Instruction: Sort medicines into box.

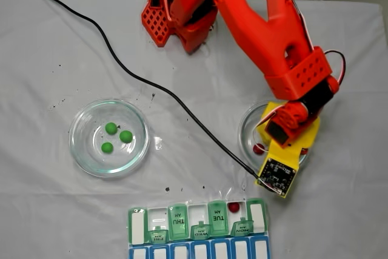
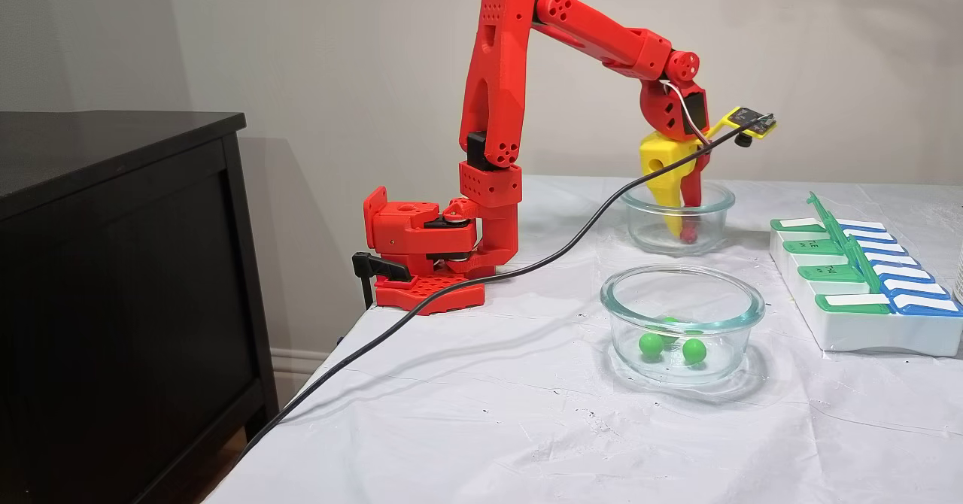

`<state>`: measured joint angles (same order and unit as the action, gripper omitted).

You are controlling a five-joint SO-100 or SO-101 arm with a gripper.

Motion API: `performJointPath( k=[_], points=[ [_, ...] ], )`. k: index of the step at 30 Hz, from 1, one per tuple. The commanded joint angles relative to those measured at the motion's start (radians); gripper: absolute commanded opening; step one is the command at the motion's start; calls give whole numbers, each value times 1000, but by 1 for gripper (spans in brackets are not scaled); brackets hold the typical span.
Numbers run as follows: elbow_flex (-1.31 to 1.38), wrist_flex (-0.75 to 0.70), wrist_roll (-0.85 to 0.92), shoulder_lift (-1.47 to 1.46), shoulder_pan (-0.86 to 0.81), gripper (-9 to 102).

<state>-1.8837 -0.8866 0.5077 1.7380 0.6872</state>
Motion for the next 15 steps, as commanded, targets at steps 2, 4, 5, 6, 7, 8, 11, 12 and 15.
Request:
performJointPath(
  k=[2,4,5,6,7,8,11,12,15],
  points=[
    [17,31,-12,104,21,22],
    [9,43,-14,110,21,22],
    [3,52,-17,117,21,22],
    [-3,58,-17,124,21,22],
    [-8,64,-15,129,20,22],
    [-9,67,-14,132,18,22],
    [-18,83,-9,138,15,22],
    [-26,92,-6,141,15,22],
    [-38,120,2,143,11,22]
  ],
)
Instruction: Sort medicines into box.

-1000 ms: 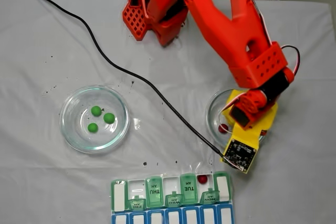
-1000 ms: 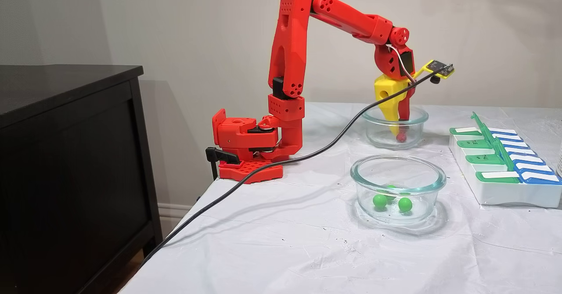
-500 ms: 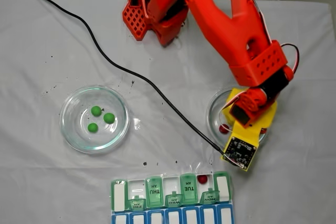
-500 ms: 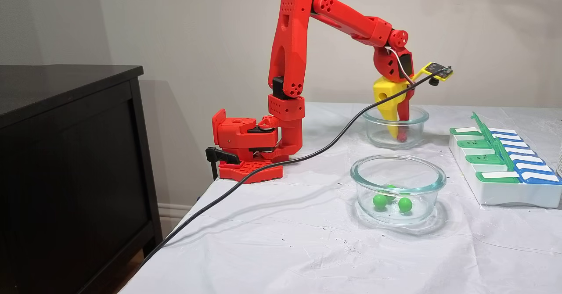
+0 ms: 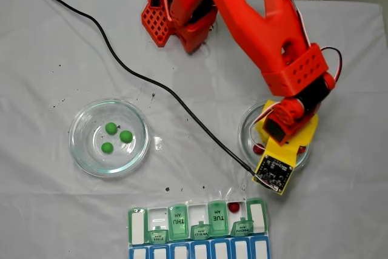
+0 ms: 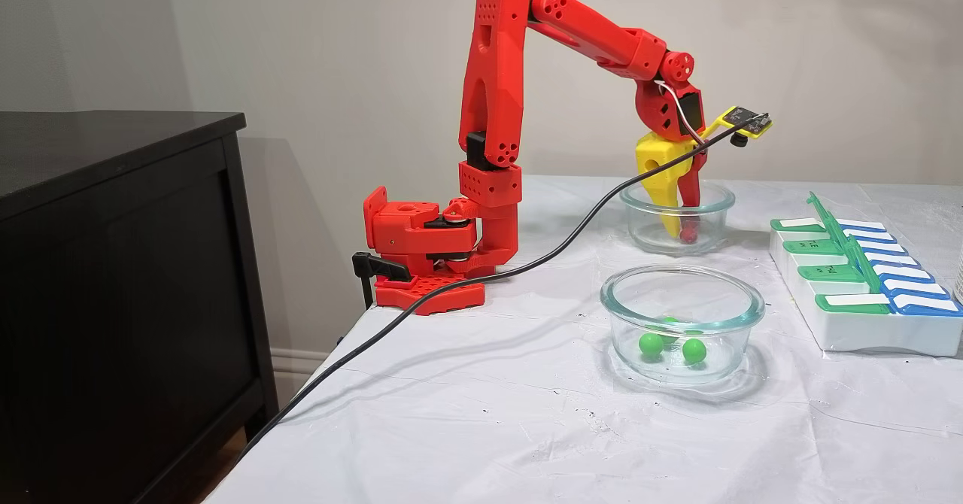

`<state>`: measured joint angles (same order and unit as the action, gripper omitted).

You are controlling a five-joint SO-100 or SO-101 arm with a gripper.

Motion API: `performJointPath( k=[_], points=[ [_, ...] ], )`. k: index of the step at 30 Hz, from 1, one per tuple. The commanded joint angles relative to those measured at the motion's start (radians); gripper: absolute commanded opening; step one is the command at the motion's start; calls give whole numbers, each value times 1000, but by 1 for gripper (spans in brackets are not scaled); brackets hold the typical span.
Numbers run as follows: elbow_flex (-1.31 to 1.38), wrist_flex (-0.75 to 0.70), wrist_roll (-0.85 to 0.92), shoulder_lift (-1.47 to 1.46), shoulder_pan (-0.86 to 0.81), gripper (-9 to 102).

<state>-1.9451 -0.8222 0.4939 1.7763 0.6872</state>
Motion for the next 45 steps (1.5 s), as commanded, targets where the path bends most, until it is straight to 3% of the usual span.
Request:
performJointPath(
  k=[1,45],
  points=[
    [20,58,18,104,11,22],
    [-49,206,55,71,5,15]
  ],
)
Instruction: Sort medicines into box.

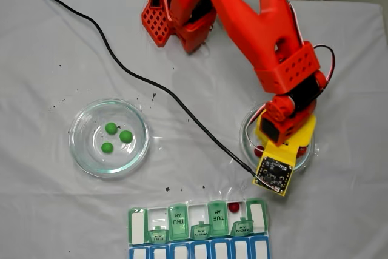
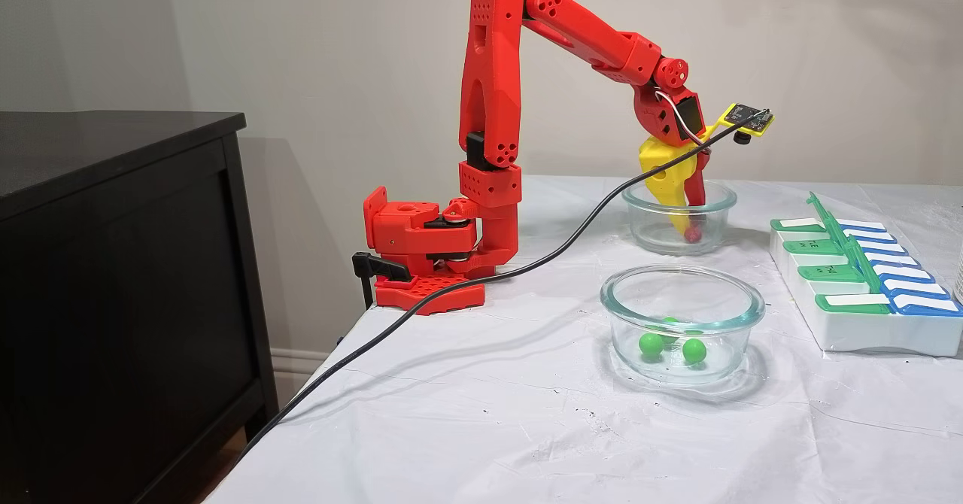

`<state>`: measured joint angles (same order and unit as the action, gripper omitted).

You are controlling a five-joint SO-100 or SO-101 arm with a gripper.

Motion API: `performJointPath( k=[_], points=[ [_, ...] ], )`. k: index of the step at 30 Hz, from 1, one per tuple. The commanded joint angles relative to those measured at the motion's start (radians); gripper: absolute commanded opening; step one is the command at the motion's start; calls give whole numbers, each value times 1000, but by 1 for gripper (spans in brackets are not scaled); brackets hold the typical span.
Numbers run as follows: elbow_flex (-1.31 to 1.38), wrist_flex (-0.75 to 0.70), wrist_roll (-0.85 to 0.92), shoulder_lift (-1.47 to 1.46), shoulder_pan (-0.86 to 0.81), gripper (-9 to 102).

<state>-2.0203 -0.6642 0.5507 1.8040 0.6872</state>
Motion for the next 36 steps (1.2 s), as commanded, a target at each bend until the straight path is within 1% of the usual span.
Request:
performJointPath(
  k=[1,7,17,23,26,31,36],
  points=[
    [25,51,-2,43,5,14],
    [23,51,0,29,9,12],
    [25,51,-6,23,8,0],
    [43,12,-12,26,8,0],
    [83,-60,-17,41,0,0],
    [198,-265,-66,109,-20,0],
    [310,-428,-130,158,-66,0]
  ],
)
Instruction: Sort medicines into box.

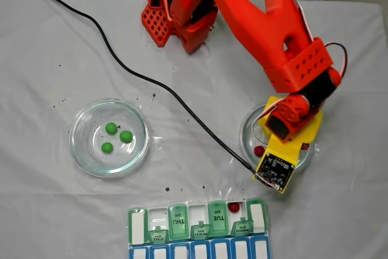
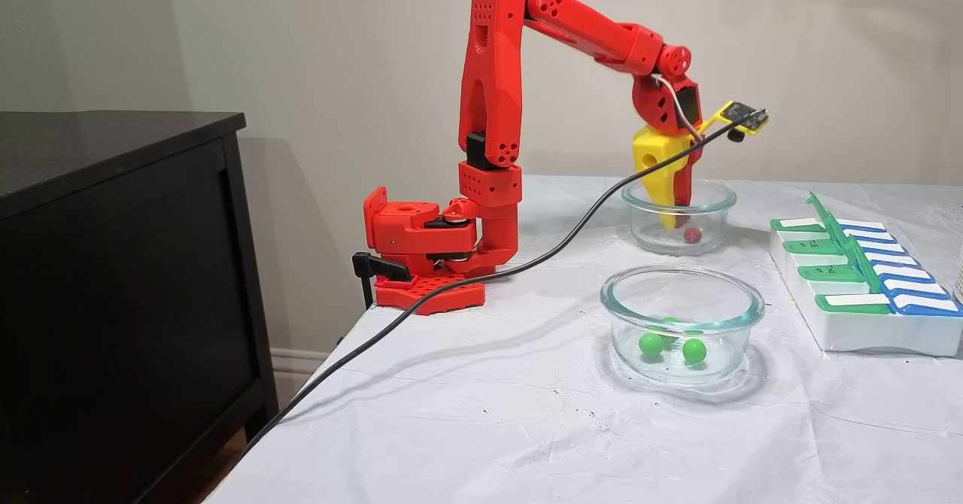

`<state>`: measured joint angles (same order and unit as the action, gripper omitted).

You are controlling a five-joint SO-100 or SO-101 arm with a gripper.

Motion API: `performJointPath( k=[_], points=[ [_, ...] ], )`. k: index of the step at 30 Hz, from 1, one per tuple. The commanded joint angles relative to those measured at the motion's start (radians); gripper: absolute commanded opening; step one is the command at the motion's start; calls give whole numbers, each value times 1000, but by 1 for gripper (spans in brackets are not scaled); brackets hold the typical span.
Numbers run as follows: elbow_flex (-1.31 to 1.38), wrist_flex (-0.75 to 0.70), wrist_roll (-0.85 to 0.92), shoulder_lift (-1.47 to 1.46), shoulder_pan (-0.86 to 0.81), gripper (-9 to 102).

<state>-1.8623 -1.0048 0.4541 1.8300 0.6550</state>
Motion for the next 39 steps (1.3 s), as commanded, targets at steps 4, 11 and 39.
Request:
performJointPath(
  k=[4,11,39],
  points=[
    [245,-184,-129,172,-127,0],
    [390,-344,-310,196,-325,0],
    [422,-216,-339,-25,-578,0]
  ],
)
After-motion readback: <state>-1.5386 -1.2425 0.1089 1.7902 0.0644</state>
